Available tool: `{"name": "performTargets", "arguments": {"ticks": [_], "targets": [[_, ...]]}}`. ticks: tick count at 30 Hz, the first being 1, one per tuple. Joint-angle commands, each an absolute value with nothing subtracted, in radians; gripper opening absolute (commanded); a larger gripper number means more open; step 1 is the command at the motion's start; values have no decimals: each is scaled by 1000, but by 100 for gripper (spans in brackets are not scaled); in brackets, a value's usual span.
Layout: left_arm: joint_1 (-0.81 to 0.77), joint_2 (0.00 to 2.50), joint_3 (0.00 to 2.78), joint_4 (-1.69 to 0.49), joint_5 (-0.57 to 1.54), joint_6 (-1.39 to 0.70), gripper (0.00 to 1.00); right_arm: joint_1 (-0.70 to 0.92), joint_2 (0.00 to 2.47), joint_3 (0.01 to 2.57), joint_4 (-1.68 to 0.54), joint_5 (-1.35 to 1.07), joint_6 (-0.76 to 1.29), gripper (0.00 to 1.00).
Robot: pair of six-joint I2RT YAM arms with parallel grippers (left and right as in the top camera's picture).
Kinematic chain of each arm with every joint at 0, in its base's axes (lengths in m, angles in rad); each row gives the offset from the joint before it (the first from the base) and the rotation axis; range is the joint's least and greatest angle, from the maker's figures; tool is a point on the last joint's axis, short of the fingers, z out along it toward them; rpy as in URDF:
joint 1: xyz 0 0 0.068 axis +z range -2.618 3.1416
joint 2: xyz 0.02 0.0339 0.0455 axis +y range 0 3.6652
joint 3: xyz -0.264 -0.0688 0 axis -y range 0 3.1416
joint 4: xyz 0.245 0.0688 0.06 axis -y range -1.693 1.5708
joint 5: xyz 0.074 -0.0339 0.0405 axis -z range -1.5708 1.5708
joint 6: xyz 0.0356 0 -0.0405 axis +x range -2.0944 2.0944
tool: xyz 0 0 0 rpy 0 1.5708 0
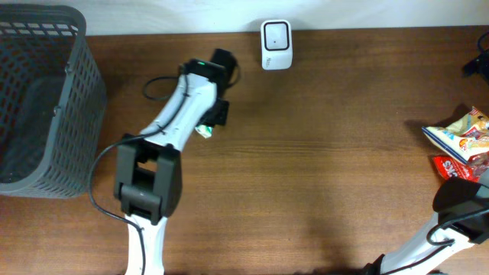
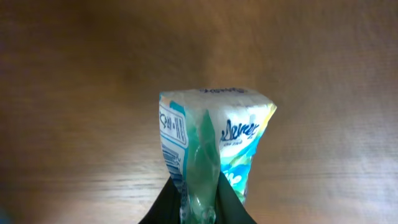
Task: Scan the item barcode
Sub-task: 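Grasp the green Kleenex pack with the left gripper and lift it, then hold the Kleenex pack toward the scanner, then set it down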
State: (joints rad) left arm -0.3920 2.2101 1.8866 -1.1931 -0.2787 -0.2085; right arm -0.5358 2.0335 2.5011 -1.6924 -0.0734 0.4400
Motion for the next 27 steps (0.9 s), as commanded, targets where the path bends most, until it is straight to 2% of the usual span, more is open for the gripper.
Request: {"name": "performTargets", "arguments": {"ticks": [1,7,12,17,22,24,27], "targets": [[-485,2193,1844,-1136,-543,-326,0,-530,2037,2504,-1698,-78,434,98],[-577,2193,1726,-1006,-544,-458,0,-530,2037,2504,-1699,-78,434,98],[-595,2193,1651,-916,-548,-467,0,-530,2037,2504,-1698,-79,434,98],[-596,2193,1653,-913,-541,-467,9,-530,2037,2504,-1698,-78,434,98],[-596,2193,1682,-915,-463,-467,14,-530,2037,2504,-1698,-78,434,98],[-596,2193,1704,-917,-447,-467,22,-530,2037,2504,-1698,-78,434,98],[-596,2193,1752,-929,-448,-465,23,-530,2037,2504,-1698,-78,434,98]]}}
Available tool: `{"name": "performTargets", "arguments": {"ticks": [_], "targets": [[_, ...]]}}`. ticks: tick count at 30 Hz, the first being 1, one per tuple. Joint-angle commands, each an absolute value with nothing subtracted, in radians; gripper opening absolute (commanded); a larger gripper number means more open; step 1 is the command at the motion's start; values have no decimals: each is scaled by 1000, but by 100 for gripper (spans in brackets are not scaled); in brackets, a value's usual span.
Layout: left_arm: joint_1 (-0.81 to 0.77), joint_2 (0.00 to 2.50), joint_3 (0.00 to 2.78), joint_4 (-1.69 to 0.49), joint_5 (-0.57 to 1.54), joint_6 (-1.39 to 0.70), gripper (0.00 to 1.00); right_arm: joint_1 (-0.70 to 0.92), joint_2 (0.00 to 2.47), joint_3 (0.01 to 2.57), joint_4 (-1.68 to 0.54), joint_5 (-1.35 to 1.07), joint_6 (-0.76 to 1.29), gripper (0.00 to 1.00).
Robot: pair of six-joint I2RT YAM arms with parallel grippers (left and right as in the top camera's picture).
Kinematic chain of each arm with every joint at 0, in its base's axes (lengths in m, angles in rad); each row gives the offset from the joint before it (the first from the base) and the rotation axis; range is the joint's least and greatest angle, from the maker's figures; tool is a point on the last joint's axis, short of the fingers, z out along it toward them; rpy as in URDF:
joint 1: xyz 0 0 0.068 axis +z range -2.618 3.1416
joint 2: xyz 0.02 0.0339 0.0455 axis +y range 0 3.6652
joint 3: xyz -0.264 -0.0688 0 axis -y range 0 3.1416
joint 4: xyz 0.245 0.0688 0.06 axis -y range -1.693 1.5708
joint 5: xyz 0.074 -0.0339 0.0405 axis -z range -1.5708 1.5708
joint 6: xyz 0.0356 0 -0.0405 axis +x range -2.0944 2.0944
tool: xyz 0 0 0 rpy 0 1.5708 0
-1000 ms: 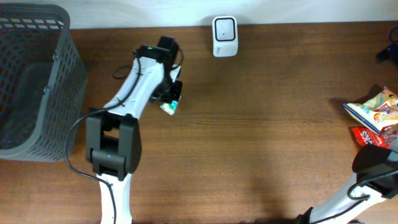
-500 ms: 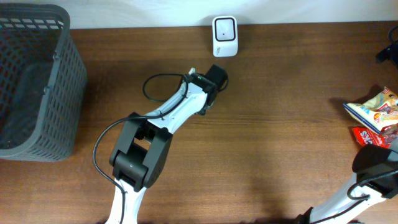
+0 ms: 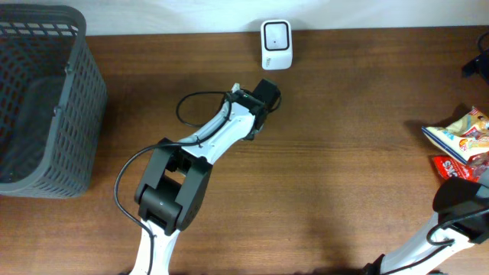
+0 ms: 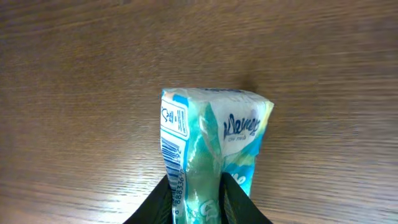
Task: Scan the item barcode
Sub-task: 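Hold the Kleenex pack toward the scanner, then set it down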
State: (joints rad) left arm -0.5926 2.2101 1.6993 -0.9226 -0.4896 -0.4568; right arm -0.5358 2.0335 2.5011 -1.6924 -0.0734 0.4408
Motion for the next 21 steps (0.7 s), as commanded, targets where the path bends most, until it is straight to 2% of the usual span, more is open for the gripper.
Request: {"name": "performTargets", "arguments": {"ticks": [1,9,21], "targets": [[-596,2193,1763,-934,-436,-452,23,-530,2037,2504,-1698,-78,434,98],[-596,2193,1822,-960,-310,-421,24,-530,2037,2504,-1698,-78,434,98],[-595,2193,1856,-983,-291,-421,23,-530,2037,2504,-1699,-78,434,98]]}}
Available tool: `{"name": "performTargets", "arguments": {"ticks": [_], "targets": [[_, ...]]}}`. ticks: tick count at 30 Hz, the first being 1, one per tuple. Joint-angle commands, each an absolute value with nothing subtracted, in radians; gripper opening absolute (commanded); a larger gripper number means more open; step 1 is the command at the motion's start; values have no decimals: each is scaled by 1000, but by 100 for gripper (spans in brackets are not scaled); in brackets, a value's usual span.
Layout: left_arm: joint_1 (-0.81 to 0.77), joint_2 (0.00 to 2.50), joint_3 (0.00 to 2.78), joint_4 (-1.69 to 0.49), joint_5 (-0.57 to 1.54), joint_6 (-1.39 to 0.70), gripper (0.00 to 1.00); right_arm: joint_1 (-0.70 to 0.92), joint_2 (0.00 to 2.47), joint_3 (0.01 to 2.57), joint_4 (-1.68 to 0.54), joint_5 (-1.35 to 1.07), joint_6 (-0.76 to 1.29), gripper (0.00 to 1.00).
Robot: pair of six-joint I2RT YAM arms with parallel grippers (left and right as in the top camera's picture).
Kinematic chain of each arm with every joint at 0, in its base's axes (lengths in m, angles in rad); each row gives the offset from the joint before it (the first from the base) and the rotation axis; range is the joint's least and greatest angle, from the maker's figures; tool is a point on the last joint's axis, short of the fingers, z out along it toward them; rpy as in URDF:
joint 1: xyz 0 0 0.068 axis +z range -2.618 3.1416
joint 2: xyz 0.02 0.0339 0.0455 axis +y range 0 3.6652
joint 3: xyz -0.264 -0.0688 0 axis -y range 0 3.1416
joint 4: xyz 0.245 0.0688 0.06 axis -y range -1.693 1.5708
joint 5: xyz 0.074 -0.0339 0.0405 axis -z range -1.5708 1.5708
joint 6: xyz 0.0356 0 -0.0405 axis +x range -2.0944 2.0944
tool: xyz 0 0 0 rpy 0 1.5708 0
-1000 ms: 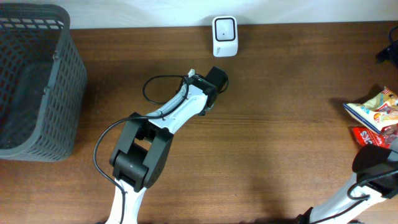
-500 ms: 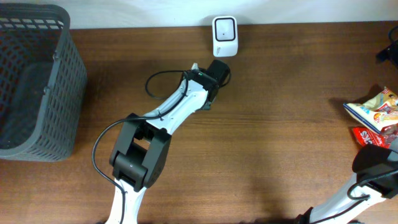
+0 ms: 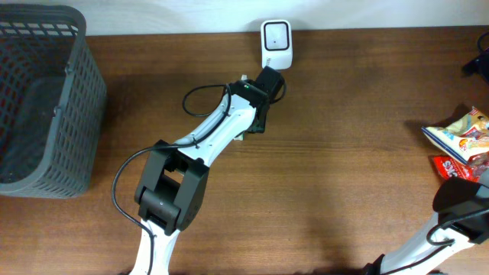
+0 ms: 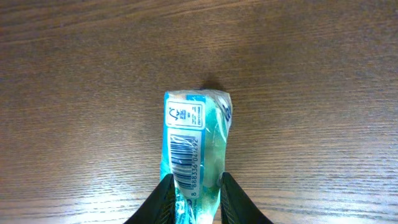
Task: Scan the item barcode
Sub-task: 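Hold the Kleenex pack toward the scanner, then set it down, then retract the left gripper and move the right gripper toward the pack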
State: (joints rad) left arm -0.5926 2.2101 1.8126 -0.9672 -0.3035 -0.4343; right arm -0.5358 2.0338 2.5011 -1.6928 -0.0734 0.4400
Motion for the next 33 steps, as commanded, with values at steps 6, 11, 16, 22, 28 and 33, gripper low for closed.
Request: {"name": "performTargets", "arguments": {"ticks": [6,11,16,22,28,33], "targets": [[-568,2164,2047,-1118,-291,-421,31,-530,2037,2504,-1698,-79,434,98],[-488,2134,2115,-1154,-290,-430,30,-530,2037,2504,-1698,-78,434,98],[-434,2138,2093,-1173,-241,-432,18,-530,2037,2504,-1698,-78,434,98],[-388,2131,2090,-1254,-427,-398,58,-530,2037,2504,-1699,-78,434,98],[-301,2128,2086,-1255,-308,-387,79,-530,2037,2504,-1698,-78,434,98],[-271,2128,2043,-1263,-196,-387,91,-530,2037,2504,-1698,-78,434,98]]}}
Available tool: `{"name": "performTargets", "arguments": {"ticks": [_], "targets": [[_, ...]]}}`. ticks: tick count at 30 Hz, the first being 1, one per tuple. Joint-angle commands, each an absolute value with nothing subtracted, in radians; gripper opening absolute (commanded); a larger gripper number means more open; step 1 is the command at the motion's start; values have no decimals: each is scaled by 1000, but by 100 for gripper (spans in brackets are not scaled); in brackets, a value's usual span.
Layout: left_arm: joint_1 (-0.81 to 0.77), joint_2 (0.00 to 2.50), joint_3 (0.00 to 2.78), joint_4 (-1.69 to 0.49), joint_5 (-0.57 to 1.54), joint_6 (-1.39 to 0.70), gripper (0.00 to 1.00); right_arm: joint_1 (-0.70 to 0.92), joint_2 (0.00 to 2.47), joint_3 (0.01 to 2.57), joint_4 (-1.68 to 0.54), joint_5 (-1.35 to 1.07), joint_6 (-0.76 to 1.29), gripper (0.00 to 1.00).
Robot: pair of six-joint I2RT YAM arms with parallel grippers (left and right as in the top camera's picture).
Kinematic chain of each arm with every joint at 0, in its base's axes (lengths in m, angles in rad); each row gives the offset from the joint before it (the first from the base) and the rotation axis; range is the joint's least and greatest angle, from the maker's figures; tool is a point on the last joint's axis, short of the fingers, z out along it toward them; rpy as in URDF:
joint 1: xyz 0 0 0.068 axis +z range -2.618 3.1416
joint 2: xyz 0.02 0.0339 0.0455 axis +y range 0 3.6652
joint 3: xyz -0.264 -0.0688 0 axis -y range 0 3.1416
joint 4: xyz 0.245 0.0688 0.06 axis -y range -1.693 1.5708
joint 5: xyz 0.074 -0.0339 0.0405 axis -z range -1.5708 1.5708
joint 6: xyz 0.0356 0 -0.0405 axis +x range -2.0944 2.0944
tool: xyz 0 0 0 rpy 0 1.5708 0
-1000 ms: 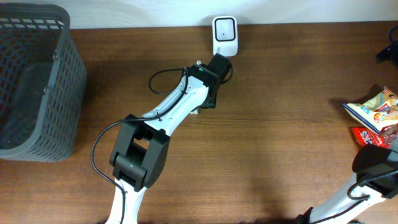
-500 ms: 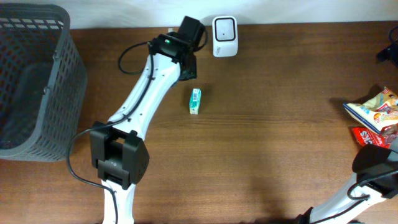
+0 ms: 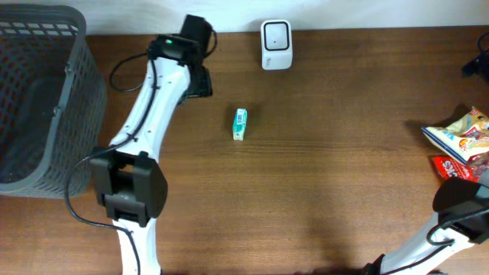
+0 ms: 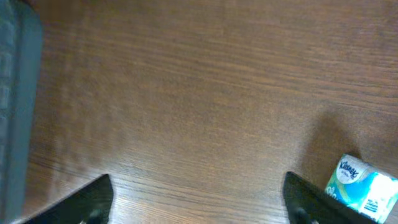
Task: Scan the item barcode
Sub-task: 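Retract the left gripper and move the right gripper toward the pack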
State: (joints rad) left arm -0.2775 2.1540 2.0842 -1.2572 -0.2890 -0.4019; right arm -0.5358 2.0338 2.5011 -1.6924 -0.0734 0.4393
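Note:
A small teal and white tissue pack (image 3: 240,123) lies flat on the brown table, just below the white barcode scanner (image 3: 276,34) at the back edge. In the left wrist view the pack (image 4: 364,188) shows at the bottom right, beside one fingertip. My left gripper (image 3: 200,82) hangs to the pack's upper left, open, with bare wood between its fingers (image 4: 93,199). The right gripper itself is out of view; only its arm base (image 3: 457,206) shows at the lower right.
A dark grey mesh basket (image 3: 42,99) stands at the far left; its wall (image 4: 15,106) fills the left edge of the wrist view. Snack packets (image 3: 462,145) lie at the right edge of the table (image 3: 321,176).
My left gripper has let go of the tissue pack, which now lies on the table below the scanner. The gripper has opened wide and moved left, toward the basket.
My left gripper held the tissue pack well left of the scanner. It then held the pack closer to the scanner, then right under it with the barcode showing in the wrist view. Now the pack lies on the table and the open gripper is off to its left.

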Motion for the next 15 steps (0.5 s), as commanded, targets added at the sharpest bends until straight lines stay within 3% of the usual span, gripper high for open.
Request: {"name": "performTargets", "arguments": {"ticks": [1,8,15], "targets": [[-271,2128,2030,-1262,-198,-387,98,-530,2037,2504,-1698,-79,434,98],[-263,2128,1966,-1248,-322,-388,99,-530,2037,2504,-1698,-79,434,99],[-263,2128,1964,-1328,-219,-388,99,-530,2037,2504,-1669,-184,434,99]]}}
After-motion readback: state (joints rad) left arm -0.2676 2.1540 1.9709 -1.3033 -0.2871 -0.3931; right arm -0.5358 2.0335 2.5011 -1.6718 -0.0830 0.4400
